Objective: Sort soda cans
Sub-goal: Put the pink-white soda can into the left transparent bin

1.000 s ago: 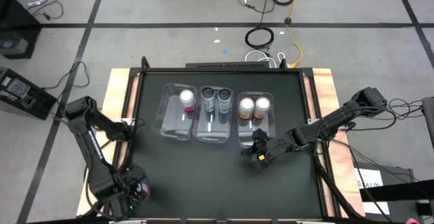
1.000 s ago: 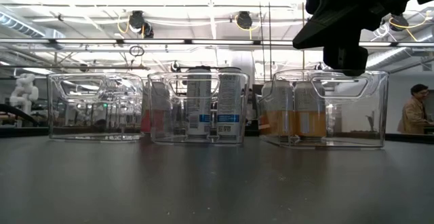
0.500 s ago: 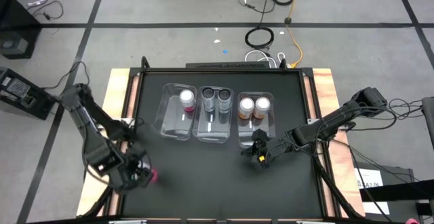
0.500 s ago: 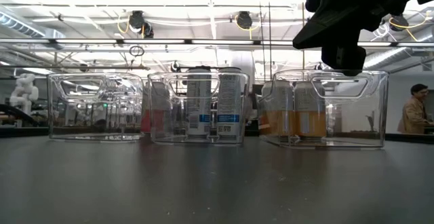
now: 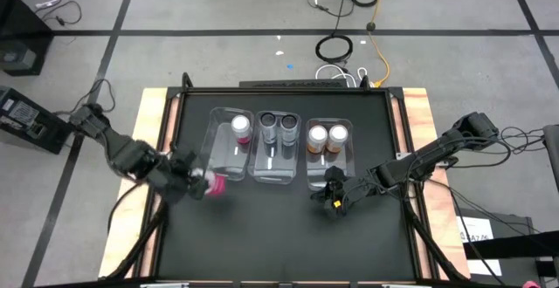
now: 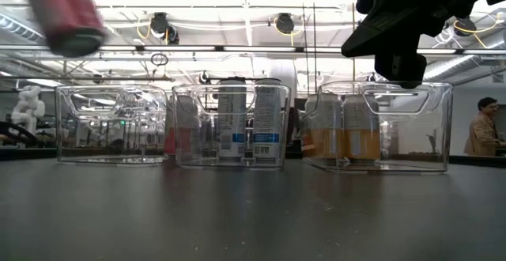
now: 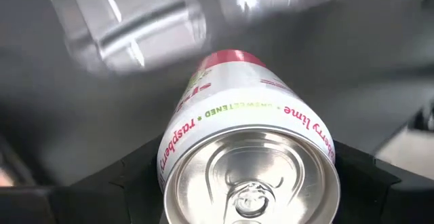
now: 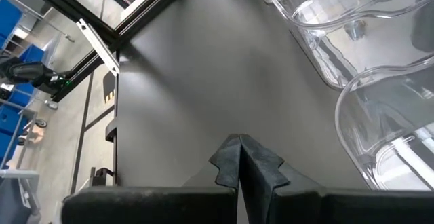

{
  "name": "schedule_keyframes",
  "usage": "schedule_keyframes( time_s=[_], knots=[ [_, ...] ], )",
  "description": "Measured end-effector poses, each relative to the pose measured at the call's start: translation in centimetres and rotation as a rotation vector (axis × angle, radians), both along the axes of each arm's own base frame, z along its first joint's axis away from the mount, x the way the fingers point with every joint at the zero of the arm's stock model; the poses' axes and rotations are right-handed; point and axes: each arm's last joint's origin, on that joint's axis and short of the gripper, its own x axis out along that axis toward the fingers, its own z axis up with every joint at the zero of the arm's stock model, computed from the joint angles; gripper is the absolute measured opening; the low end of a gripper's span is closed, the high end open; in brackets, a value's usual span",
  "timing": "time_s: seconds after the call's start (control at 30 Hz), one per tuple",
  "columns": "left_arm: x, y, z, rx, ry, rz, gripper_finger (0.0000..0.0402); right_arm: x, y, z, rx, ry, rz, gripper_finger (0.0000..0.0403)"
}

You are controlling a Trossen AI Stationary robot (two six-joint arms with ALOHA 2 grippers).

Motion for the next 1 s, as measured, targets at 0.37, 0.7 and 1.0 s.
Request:
schedule_keyframes(
  time_s=[0.37,0.7,1.0],
  knots=[
    [1.5,6.1,0.6,0.191,-0.018,0.076,0.0308,0.0,0.0,0.0,-0.013,-0.001,0.007,0.0],
    [3.6,10.5,-0.6,0.207,0.153,-0.091,0.0308,0.0,0.0,0.0,-0.012,-0.001,0.007,0.0],
    [5.9,14.7,-3.1,0.193,0.326,-0.346,0.0308,0.0,0.0,0.0,0.007,0.001,-0.004,0.0]
  ],
)
